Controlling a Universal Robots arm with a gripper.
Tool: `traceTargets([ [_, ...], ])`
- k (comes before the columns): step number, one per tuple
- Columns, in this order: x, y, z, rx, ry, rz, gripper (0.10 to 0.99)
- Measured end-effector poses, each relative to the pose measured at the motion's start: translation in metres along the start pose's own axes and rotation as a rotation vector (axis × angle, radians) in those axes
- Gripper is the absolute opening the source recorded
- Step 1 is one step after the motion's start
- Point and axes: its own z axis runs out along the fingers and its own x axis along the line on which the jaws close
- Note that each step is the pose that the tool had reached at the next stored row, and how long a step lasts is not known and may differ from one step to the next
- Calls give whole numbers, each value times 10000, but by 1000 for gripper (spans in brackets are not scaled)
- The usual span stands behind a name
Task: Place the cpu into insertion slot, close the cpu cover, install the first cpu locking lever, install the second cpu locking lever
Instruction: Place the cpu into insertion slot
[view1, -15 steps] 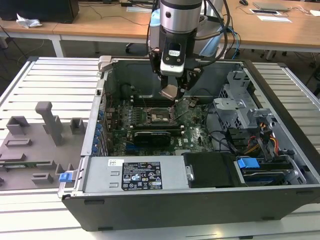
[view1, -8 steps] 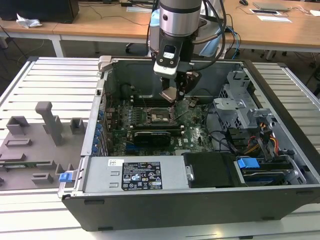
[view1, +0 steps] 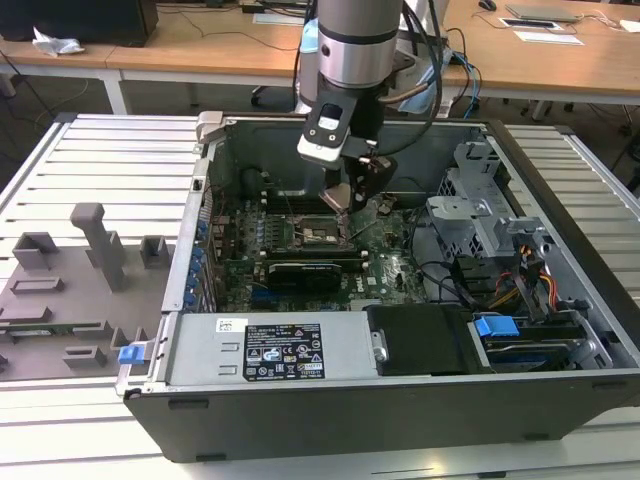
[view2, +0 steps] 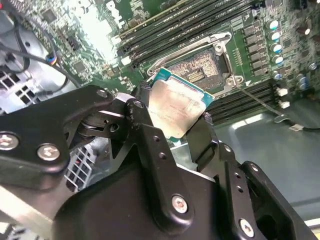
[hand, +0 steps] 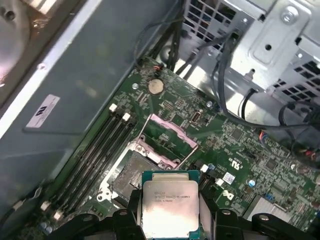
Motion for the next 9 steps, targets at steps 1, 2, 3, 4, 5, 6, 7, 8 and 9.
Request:
traceTargets([
  [1,0,-2,22,-5,-19,213,541],
  [2,-1,-3,40,-8,-35,400,541],
  [3,-1,-5,60,-13,-55,628,541],
  [4,-1,-6,74,-15,-73,812,541],
  [5,-2,-9,102,-23,-108,1213,541],
  [6,-2,-10,120,-28,-135,1511,541],
  [7,-2,-11,129,-31,-151,1680,541],
  [8,-3,-12,141,-36,-173,1936,541],
  [9,-3,-14,154,-42,-204,2277,541],
])
